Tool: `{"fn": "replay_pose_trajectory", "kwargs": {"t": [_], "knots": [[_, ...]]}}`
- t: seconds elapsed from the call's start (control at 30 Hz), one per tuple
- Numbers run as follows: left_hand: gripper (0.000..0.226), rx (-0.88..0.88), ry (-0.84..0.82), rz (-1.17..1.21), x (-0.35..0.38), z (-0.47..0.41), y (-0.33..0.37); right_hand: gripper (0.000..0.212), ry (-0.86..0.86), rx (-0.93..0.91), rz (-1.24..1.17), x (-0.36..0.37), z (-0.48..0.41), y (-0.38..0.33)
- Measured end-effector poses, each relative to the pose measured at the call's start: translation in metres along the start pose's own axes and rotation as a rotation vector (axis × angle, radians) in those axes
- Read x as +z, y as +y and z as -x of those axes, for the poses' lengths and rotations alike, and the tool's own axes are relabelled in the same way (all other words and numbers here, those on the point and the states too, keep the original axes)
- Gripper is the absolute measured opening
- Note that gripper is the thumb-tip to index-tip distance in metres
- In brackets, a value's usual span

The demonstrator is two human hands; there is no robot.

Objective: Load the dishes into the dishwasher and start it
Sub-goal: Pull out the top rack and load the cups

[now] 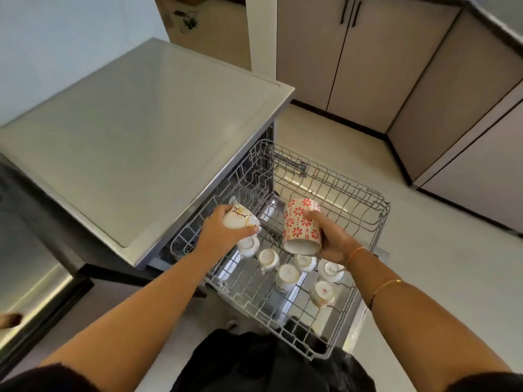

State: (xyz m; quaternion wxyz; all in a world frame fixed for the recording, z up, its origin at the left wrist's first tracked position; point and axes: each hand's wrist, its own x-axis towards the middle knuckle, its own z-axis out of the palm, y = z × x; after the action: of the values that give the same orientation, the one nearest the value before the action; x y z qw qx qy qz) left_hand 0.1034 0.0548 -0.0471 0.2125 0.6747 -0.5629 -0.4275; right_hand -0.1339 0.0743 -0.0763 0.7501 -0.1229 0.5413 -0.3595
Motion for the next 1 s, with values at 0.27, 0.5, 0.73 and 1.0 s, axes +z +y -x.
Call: {"fn": "replay_pose_trajectory", "kwargs": {"t": [0.27, 0.5, 0.73, 1.0], "knots": [[0.078, -0.064, 0.024, -0.212, 0.037, -0.059, -0.033, 0.069, 0.188, -0.14, 0.796, -0.008, -0.077, -0.01], [0.07, 0.039, 0.049, -0.54, 0.058, -0.106, -0.065, 0.087, 0.07, -0.114, 1.939, 0.015, -0.127, -0.016], [0.068, 0.091, 0.068, -0.625, 0.065, -0.133, -0.093, 0.058, -0.04, 0.038, 2.549, 0.051, -0.155, 0.019], [0.074, 0.079, 0.048, -0.64, 0.075, -0.152, -0.101, 0.048, 0.075, 0.081, 2.528, 0.054, -0.179, 0.047]]}}
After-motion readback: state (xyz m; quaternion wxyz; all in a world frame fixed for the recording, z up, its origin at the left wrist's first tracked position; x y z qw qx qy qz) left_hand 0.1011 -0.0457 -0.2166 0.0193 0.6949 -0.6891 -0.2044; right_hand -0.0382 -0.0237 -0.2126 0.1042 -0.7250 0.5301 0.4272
